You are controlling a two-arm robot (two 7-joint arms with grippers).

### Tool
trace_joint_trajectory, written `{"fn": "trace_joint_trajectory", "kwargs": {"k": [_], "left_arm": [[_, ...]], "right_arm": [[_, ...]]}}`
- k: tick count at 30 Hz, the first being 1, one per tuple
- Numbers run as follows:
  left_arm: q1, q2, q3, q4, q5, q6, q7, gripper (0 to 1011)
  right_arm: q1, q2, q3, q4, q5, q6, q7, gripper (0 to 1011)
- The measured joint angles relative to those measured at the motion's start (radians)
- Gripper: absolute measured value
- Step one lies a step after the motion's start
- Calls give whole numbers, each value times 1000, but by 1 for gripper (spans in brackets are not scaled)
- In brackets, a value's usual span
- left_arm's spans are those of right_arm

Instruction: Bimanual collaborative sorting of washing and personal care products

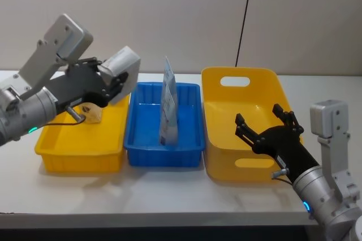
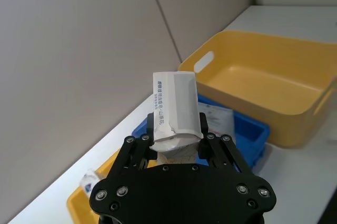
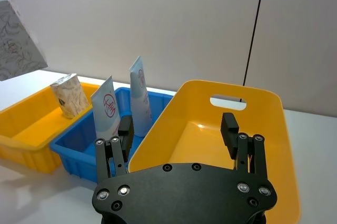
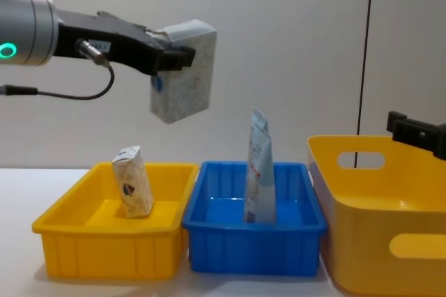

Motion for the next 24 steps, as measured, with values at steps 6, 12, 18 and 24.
{"fn": "trace_joint_trajectory", "kwargs": {"k": [6,12,18,24], "left_arm": [[-24,7,14,4,-38,-24,-74,365],[-49,8,33,16,-77,-49,-149,365],[-72,4,55,32,-115,-75,-220,364],[-86,-2,76,45,-148,-100,-282,365]], "right_arm": [[0,0,0,0,0,0,0,1000],[0,0,0,0,0,0,0,1000],[0,0,0,0,0,0,0,1000],[0,0,0,0,0,0,0,1000]]}}
